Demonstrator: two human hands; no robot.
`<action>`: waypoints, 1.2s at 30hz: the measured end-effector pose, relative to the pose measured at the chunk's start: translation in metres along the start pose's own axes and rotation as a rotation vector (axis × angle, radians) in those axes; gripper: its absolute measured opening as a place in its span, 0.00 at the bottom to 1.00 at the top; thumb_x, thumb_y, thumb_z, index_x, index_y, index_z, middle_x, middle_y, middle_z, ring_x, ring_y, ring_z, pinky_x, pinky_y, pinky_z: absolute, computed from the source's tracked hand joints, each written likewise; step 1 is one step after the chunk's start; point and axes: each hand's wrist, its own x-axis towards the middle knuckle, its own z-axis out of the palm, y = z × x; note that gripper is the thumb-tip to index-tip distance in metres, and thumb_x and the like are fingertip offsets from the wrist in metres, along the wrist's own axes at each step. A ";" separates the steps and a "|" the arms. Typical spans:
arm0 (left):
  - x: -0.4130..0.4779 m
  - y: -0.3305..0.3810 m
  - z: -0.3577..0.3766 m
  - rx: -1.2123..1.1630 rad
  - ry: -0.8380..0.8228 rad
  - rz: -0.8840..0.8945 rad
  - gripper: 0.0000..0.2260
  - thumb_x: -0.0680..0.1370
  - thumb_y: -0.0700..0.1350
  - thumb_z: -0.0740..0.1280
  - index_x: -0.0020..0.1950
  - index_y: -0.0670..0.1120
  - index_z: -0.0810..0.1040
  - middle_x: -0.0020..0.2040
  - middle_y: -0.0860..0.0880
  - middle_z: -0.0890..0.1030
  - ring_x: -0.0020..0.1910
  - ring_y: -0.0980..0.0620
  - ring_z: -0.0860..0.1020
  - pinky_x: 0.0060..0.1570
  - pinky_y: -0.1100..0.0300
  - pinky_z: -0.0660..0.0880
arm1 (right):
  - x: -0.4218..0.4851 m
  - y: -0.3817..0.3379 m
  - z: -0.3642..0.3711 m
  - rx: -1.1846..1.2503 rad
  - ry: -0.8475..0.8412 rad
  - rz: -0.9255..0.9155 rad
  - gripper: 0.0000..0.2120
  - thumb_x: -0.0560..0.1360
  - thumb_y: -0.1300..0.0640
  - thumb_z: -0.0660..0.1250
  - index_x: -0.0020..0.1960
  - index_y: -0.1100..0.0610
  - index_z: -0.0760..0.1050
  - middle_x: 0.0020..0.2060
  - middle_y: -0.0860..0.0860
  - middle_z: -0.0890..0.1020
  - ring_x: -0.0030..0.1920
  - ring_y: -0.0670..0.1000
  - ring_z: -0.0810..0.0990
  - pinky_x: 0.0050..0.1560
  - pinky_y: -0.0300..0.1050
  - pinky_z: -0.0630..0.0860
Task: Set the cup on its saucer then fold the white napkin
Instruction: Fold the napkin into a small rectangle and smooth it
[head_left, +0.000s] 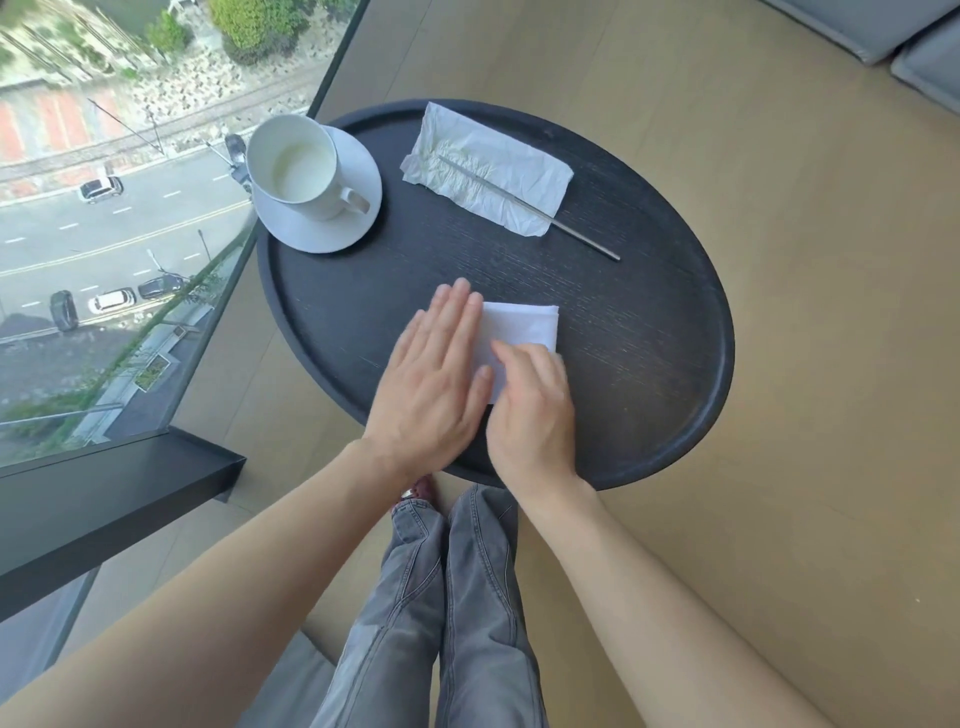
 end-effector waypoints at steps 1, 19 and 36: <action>0.000 0.007 0.005 0.058 -0.004 0.012 0.30 0.85 0.53 0.55 0.84 0.39 0.55 0.85 0.42 0.54 0.84 0.45 0.51 0.81 0.48 0.48 | 0.000 0.006 -0.003 -0.077 0.057 -0.019 0.21 0.77 0.61 0.56 0.64 0.65 0.79 0.57 0.60 0.82 0.57 0.64 0.79 0.57 0.58 0.76; 0.027 0.005 -0.004 0.236 -0.173 0.028 0.22 0.84 0.47 0.58 0.73 0.34 0.72 0.72 0.36 0.75 0.73 0.35 0.71 0.71 0.44 0.65 | 0.049 0.038 -0.036 -0.537 -0.245 -0.104 0.25 0.79 0.53 0.66 0.73 0.60 0.67 0.67 0.57 0.75 0.65 0.60 0.73 0.60 0.56 0.71; 0.096 -0.001 -0.029 0.220 -0.505 0.095 0.16 0.82 0.48 0.62 0.70 0.52 0.68 0.56 0.49 0.74 0.55 0.46 0.69 0.53 0.50 0.63 | 0.107 0.022 -0.049 -0.344 -0.668 0.184 0.10 0.79 0.51 0.68 0.52 0.55 0.70 0.50 0.52 0.72 0.46 0.56 0.75 0.43 0.48 0.70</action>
